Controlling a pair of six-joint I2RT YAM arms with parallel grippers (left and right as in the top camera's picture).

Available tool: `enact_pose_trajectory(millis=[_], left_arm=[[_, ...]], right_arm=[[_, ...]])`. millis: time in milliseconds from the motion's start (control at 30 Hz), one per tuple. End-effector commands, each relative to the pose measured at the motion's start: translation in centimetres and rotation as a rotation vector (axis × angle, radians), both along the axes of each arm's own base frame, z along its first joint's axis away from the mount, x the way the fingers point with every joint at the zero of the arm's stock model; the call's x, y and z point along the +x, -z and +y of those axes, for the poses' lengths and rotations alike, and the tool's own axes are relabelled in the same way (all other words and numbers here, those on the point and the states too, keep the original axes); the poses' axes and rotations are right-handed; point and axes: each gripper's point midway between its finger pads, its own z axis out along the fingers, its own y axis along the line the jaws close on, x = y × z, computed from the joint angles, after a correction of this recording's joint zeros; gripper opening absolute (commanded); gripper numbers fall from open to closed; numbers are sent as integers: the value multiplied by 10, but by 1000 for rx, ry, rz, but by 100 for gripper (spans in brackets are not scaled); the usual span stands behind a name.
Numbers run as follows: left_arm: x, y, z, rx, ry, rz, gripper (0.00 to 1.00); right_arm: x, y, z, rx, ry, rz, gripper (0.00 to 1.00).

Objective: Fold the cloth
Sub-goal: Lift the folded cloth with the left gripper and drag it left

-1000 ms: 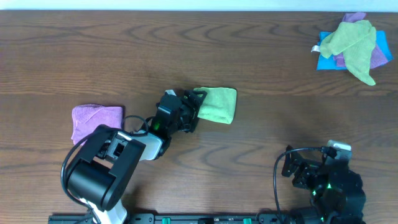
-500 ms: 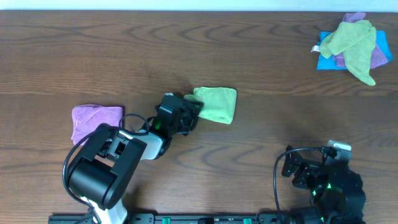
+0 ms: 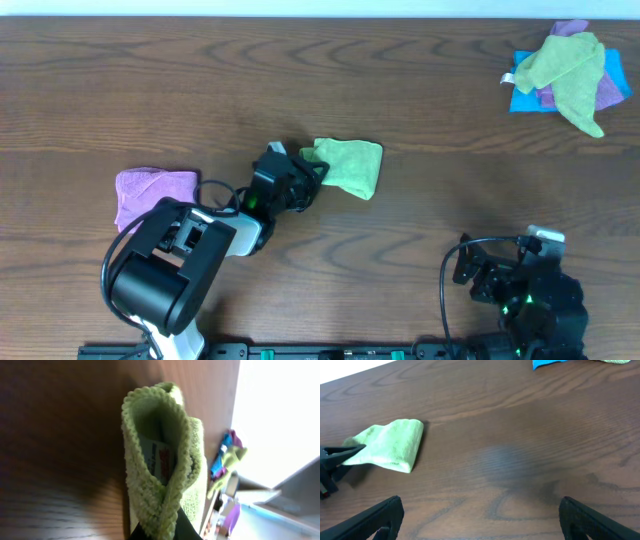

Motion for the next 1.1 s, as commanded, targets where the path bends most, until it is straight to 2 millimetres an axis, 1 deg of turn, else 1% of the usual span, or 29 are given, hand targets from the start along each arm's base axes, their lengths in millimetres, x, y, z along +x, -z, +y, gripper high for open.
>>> enact_pose_trajectory(millis=[0, 67, 133, 300, 400, 500, 633, 700, 833, 1067], left_arm=[[1, -9, -5, -6, 124, -62, 6], [3, -19, -5, -30, 170, -86, 6], [5, -27, 0, -51, 185, -100, 6], [11, -57, 19, -85, 211, -162, 6], [10, -76, 30, -67, 212, -197, 6], [5, -96, 44, -9, 204, -238, 6], [-14, -106, 74, 107, 172, -201, 6], [-21, -108, 84, 132, 166, -188, 6], [-36, -113, 112, 190, 122, -153, 6], [-50, -122, 160, 231, 21, -122, 6]], right_arm=[[0, 1, -3, 7, 24, 1, 99], [0, 1, -3, 7, 24, 1, 99], [0, 1, -3, 7, 24, 1, 99], [0, 1, -3, 7, 24, 1, 99], [0, 1, -3, 7, 24, 1, 99], [0, 1, -3, 7, 24, 1, 99], [0, 1, -3, 7, 24, 1, 99], [0, 1, -3, 7, 24, 1, 99], [0, 1, -3, 7, 24, 1, 99], [0, 1, -3, 7, 24, 1, 99]])
